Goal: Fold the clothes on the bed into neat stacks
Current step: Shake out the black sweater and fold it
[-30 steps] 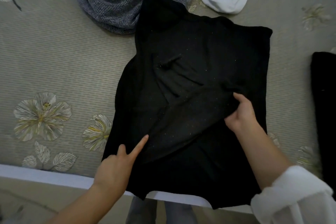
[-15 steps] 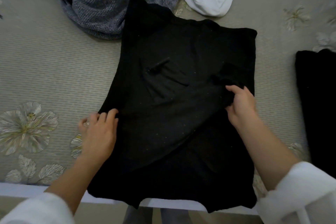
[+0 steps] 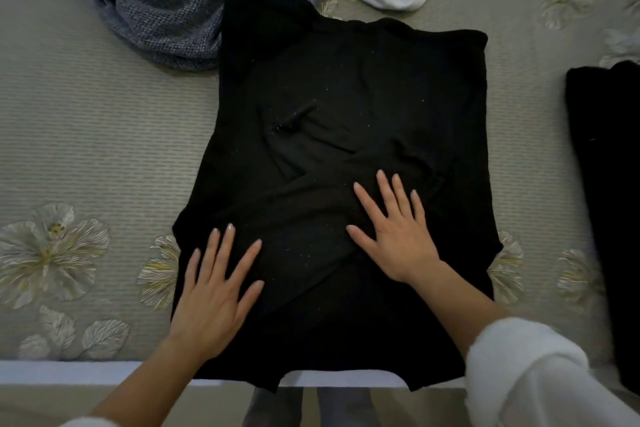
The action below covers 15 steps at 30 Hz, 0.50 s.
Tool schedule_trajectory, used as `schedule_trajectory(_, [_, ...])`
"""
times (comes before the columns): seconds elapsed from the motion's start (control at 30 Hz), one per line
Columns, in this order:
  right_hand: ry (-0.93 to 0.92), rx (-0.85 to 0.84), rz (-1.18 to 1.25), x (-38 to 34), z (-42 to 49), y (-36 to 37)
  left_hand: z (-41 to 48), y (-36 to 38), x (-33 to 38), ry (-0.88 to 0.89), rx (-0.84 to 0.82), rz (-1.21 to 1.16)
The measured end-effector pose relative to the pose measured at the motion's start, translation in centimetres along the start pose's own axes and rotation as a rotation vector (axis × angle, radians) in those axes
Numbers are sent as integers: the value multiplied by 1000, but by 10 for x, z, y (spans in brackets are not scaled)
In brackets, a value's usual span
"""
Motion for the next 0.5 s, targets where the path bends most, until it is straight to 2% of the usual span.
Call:
schedule_trajectory(0.13, [28, -79, -47, 7, -7, 4, -8, 3, -10, -58, -32, 8])
schedule_trajectory(0.27, [10, 89, -17, -6, -39, -8, -13, 0, -7, -22, -19, -25])
schedule_trajectory(0.37, [-22, -31, 7, -11, -98, 5, -38, 2, -3, 102, -24, -17])
schedule_trajectory(0.43, [24, -65, 36, -9, -134, 12, -55, 3, -2, 122, -21, -24])
schedule_trajectory(0.5, [178, 79, 140, -4, -158, 2, -66, 2, -4, 5, -6, -90])
Point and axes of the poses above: each hand's wrist, its own z-axis towards the middle knuckle, its own y-axis out of the palm, x = y × z, the point moved 4 cm from there along z, towards the middle knuckle, and after that the axes turned 13 degrees about x, right-handed, at the moved point
